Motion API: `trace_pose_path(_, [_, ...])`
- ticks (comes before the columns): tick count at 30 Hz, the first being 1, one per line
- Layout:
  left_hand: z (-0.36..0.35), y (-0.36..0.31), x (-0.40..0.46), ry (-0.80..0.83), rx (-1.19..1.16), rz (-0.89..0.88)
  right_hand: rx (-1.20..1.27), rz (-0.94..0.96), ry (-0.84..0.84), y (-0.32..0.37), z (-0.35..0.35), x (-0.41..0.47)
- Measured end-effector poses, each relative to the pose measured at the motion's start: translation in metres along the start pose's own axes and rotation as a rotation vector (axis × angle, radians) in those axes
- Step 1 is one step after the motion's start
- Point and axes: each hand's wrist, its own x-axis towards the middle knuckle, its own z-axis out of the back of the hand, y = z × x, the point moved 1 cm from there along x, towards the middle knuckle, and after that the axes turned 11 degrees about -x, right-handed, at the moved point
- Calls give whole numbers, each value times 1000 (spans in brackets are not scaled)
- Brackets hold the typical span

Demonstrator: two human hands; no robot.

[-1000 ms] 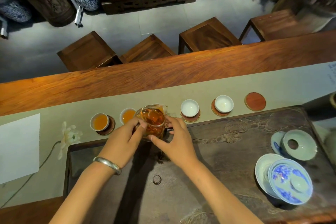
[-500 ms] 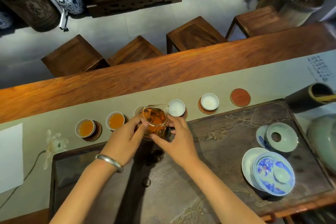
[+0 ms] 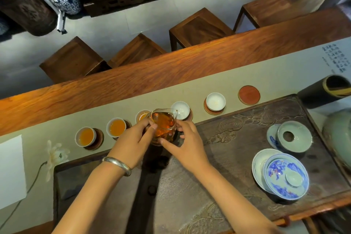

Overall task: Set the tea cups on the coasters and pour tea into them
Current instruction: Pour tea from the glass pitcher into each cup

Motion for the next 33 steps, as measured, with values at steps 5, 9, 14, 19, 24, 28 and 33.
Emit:
trace_pose_path(5, [1, -1, 3, 8, 23, -5, 11, -9, 8, 0, -3, 1])
trace_pose_path(9, [2, -2, 4, 14, 30, 2, 12, -13, 13, -1, -4, 1])
trace_pose_path(14, [1, -1, 5, 20, 60, 12, 6, -18, 15, -1, -4, 1])
trace_pose_path(19, [2, 0, 4, 14, 63, 7, 12, -12, 15, -1, -4, 1])
trace_pose_path(24, [3, -2, 5, 16, 55, 19, 8, -9, 11, -1, -5, 2])
trace_pose_path(28, [3, -3, 5, 16, 54, 21, 18, -9, 4, -1, -6, 1])
trace_pose_path(33, [4, -4, 5, 17, 57, 25, 17, -13, 11, -1, -5, 2])
